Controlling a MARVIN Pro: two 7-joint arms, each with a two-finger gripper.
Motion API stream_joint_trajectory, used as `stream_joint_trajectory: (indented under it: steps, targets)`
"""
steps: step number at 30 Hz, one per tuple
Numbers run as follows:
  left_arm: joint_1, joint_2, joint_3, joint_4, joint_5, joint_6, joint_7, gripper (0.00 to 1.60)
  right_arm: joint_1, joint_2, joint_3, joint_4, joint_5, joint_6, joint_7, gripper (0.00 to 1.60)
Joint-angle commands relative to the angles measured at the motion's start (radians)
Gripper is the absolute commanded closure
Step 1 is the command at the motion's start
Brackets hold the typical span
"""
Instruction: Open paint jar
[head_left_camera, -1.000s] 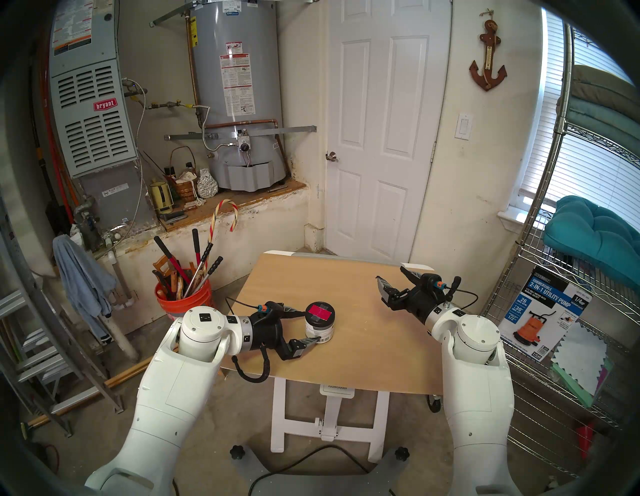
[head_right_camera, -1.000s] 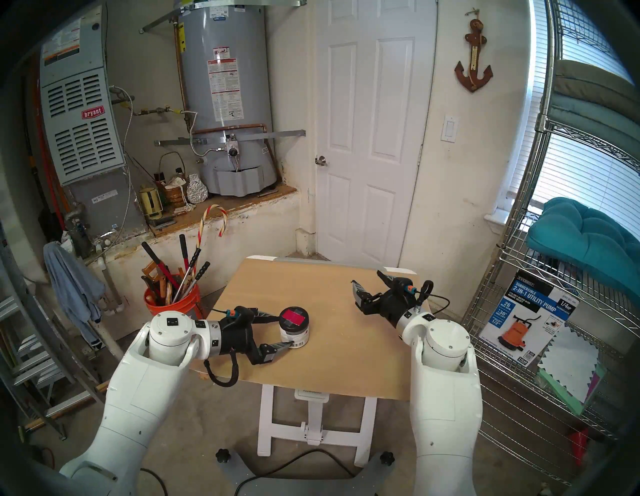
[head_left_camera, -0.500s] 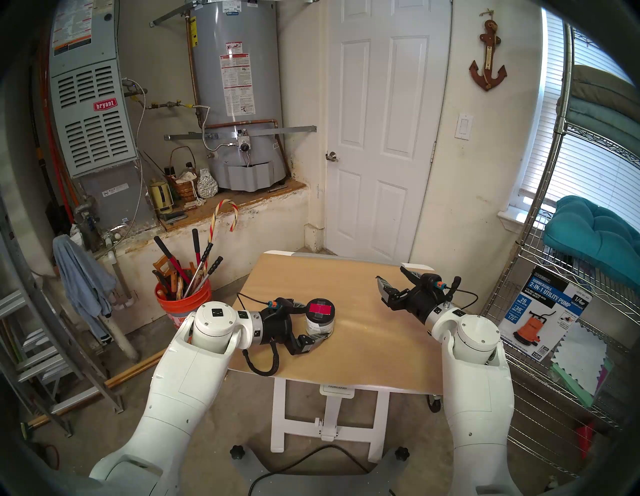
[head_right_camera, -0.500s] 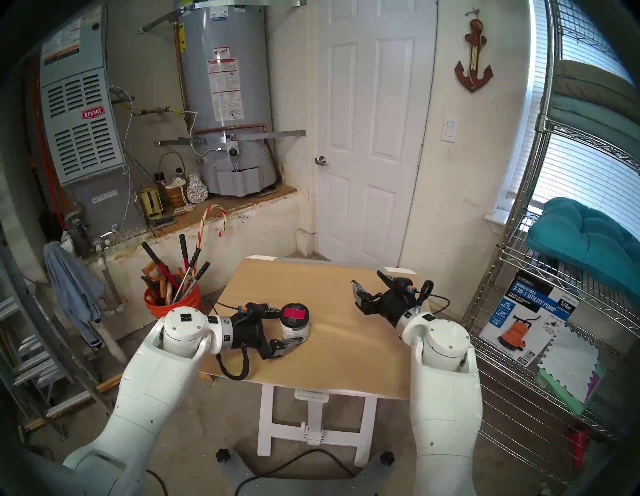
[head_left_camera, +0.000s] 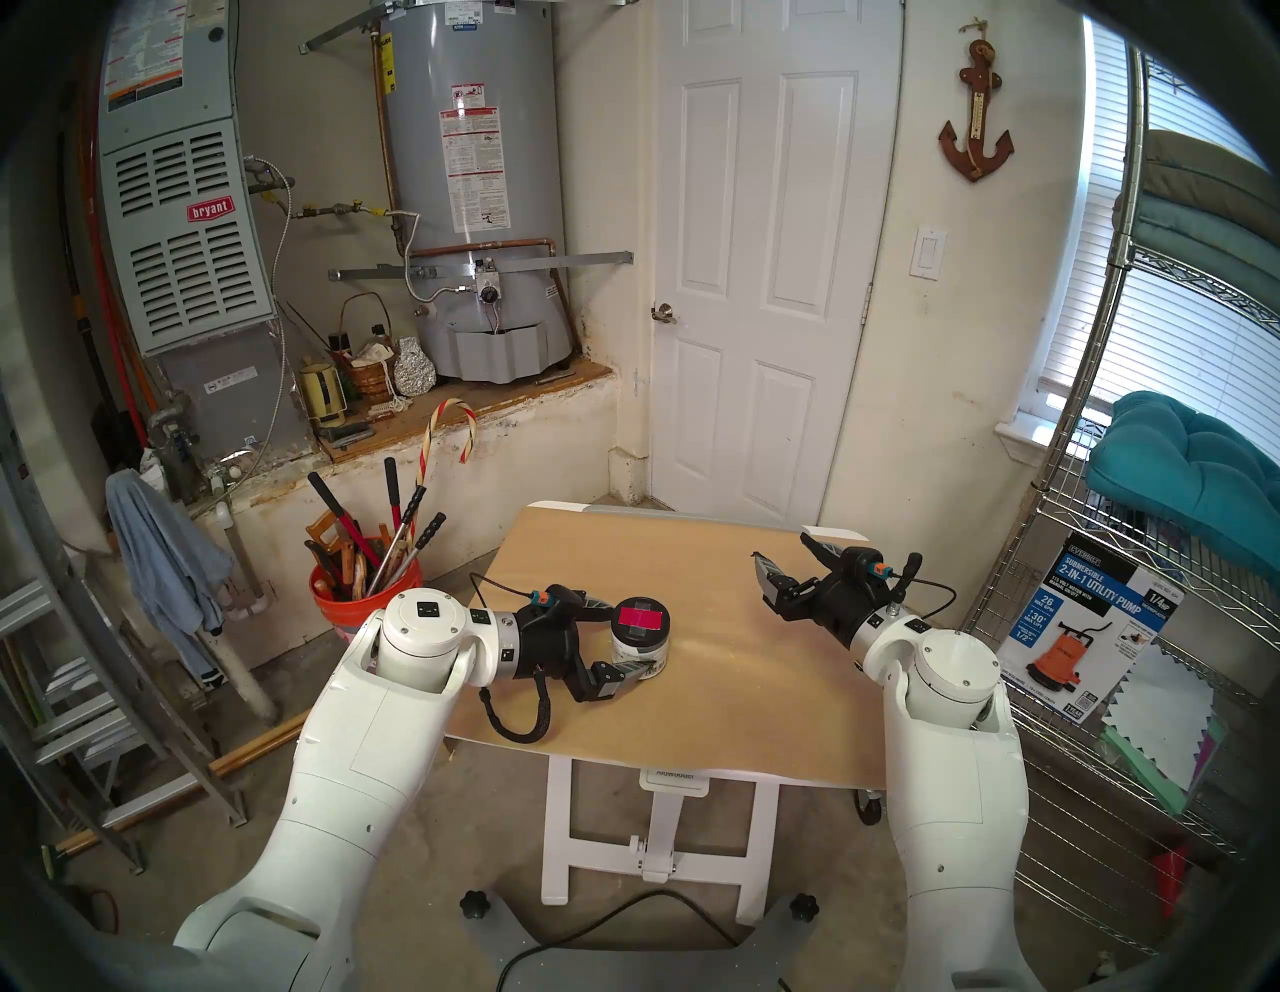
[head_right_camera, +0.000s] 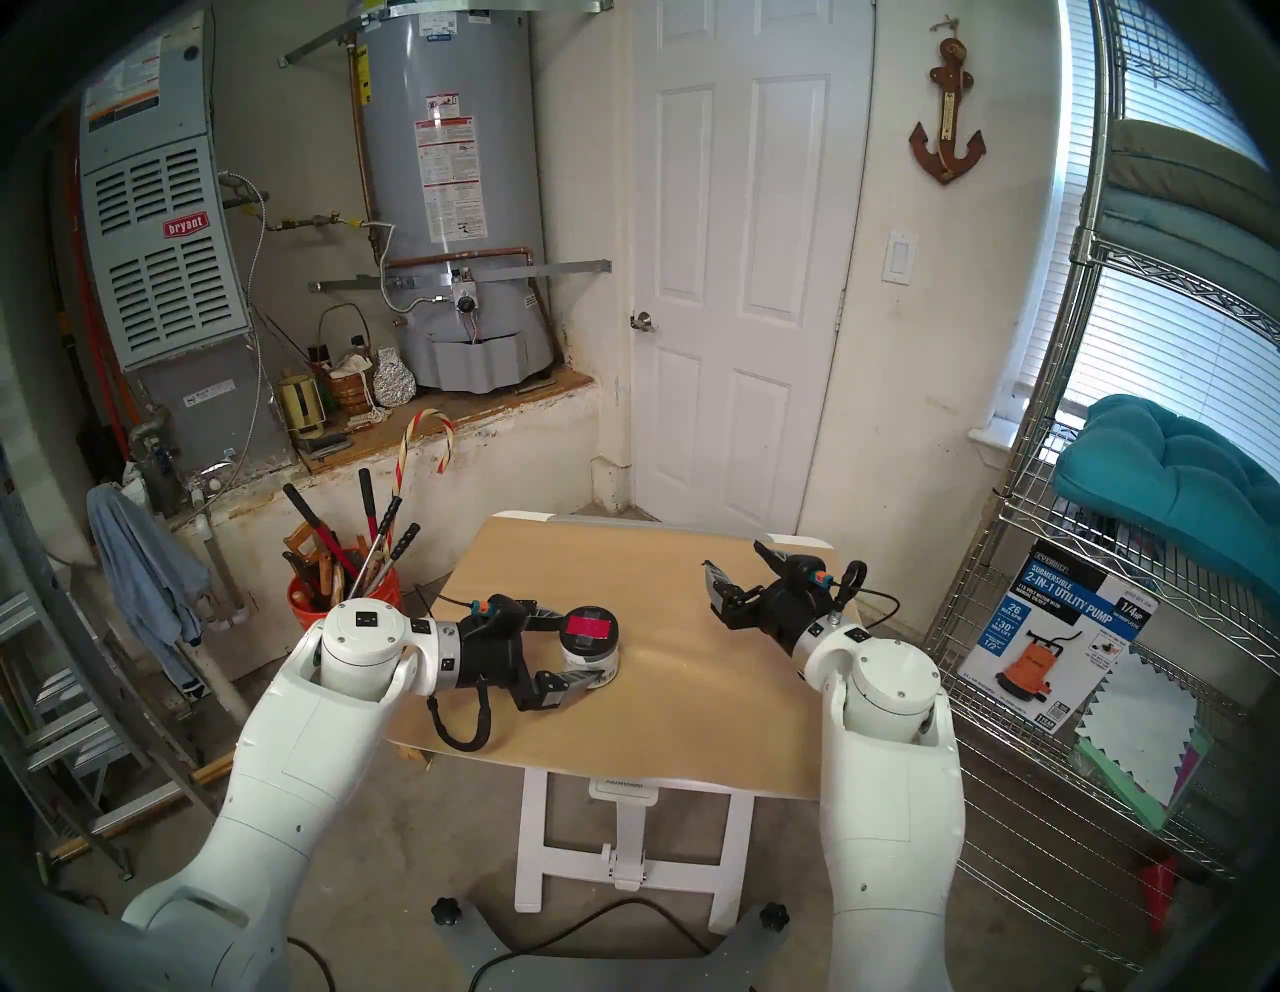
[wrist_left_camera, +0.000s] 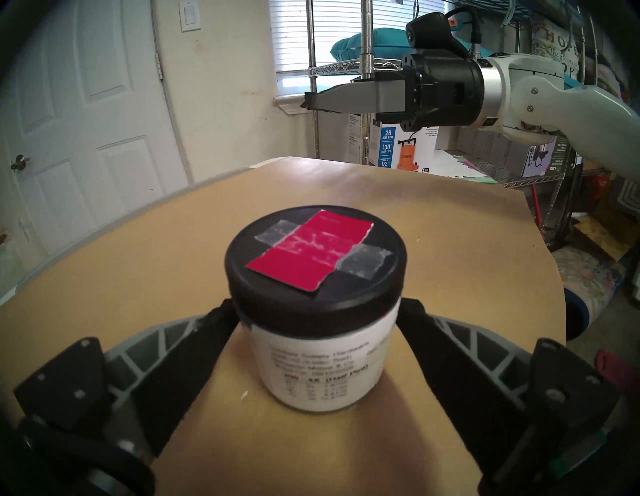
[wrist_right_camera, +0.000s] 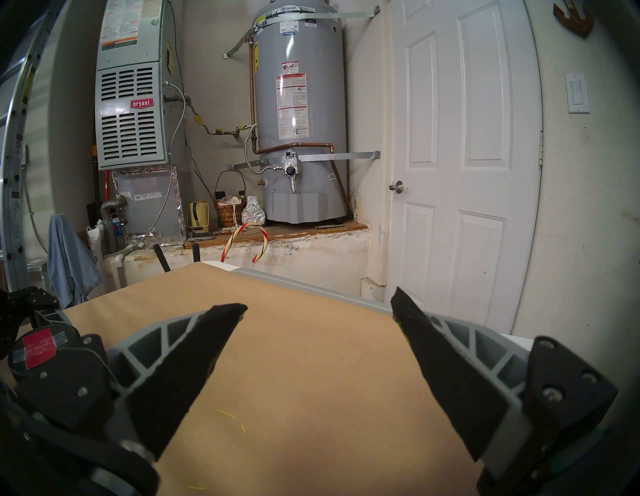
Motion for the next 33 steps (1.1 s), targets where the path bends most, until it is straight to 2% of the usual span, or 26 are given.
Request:
stream_joint_trajectory:
  steps: [1, 17, 18, 19, 21, 23, 24, 27, 30, 31, 32, 33]
  targets:
    - [-0.027, -0.015, -0.003, 0.019, -0.015, -0.02, -0.004, 0.0, 0.011, 0.0, -0.001, -0.024, 0.002, -0.002, 0.0, 0.0]
    - [-0.07, -0.039, 0.016, 0.1, -0.011, -0.051, -0.018, 0.0, 0.011, 0.0, -0.001, -0.023, 0.002, -0.002, 0.0, 0.0]
    - [-0.071, -0.039, 0.016, 0.102, -0.011, -0.052, -0.019, 0.27, 0.011, 0.0, -0.001, -0.023, 0.002, -0.002, 0.0, 0.0]
    - [-0.072, -0.039, 0.016, 0.103, -0.011, -0.052, -0.02, 0.42, 0.011, 0.0, -0.001, -0.023, 0.002, -0.002, 0.0, 0.0]
    - [-0.072, -0.04, 0.016, 0.104, -0.011, -0.053, -0.02, 0.58, 0.011, 0.0, -0.001, -0.024, 0.002, -0.002, 0.0, 0.0]
    - [-0.073, -0.04, 0.016, 0.104, -0.01, -0.052, -0.019, 0.62, 0.011, 0.0, -0.001, -0.024, 0.002, -0.002, 0.0, 0.0]
    - [-0.073, -0.041, 0.016, 0.105, -0.009, -0.052, -0.019, 0.84, 0.011, 0.0, -0.001, -0.024, 0.002, -0.002, 0.0, 0.0]
    - [-0.072, -0.041, 0.015, 0.103, -0.008, -0.049, -0.019, 0.88, 0.011, 0.0, -0.001, -0.024, 0.002, -0.002, 0.0, 0.0]
    - [-0.07, -0.04, 0.012, 0.099, -0.008, -0.05, -0.021, 1.12, 0.011, 0.0, -0.001, -0.024, 0.002, -0.002, 0.0, 0.0]
    - [-0.066, -0.042, 0.007, 0.095, -0.01, -0.055, -0.015, 1.12, 0.011, 0.0, -0.001, -0.024, 0.002, -0.002, 0.0, 0.0]
    - [-0.067, -0.042, 0.004, 0.093, -0.012, -0.056, -0.015, 1.19, 0.011, 0.0, -0.001, -0.023, 0.002, -0.002, 0.0, 0.0]
    - [-0.068, -0.042, 0.001, 0.091, -0.014, -0.059, -0.016, 1.17, 0.011, 0.0, -0.001, -0.023, 0.002, -0.002, 0.0, 0.0]
